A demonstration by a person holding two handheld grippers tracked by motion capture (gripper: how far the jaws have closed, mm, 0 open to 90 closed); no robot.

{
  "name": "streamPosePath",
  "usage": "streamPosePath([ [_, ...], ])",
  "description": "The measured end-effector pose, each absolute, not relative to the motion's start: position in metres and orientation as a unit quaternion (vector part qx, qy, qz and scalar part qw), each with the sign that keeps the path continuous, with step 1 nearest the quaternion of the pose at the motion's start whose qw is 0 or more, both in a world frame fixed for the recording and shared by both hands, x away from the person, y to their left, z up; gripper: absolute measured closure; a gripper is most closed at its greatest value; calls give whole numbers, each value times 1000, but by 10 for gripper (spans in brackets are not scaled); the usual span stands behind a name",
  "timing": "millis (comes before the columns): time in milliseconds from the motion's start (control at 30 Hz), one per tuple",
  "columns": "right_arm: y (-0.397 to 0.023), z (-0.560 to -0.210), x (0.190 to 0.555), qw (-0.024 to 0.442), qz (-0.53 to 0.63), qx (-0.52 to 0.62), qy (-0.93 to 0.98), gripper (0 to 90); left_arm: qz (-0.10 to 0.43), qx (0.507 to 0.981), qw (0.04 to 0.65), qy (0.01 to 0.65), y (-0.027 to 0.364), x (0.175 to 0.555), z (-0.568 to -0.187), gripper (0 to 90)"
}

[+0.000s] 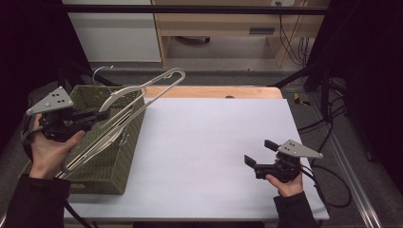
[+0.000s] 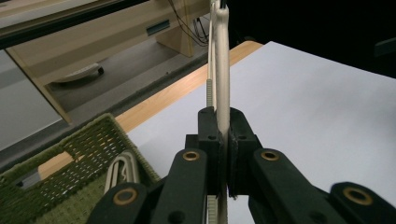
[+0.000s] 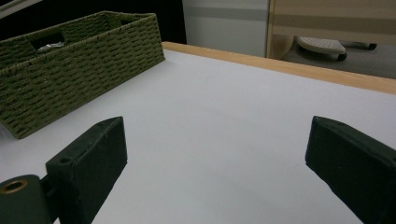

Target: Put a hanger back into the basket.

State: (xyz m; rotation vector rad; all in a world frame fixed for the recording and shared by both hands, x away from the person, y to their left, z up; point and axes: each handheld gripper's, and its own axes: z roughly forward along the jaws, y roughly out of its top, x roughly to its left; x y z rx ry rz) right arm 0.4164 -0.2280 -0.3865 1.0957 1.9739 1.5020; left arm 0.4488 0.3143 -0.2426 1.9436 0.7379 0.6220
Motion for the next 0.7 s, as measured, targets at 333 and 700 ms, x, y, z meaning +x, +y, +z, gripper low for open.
streamPosePath([
  [333,-228,-388,417,210,540,396,712,57,269,785,455,322,352,467,-258,865],
  [700,-228,-390,419,209,538,397,714,57,279,787,413,365,391,486,-283,864],
])
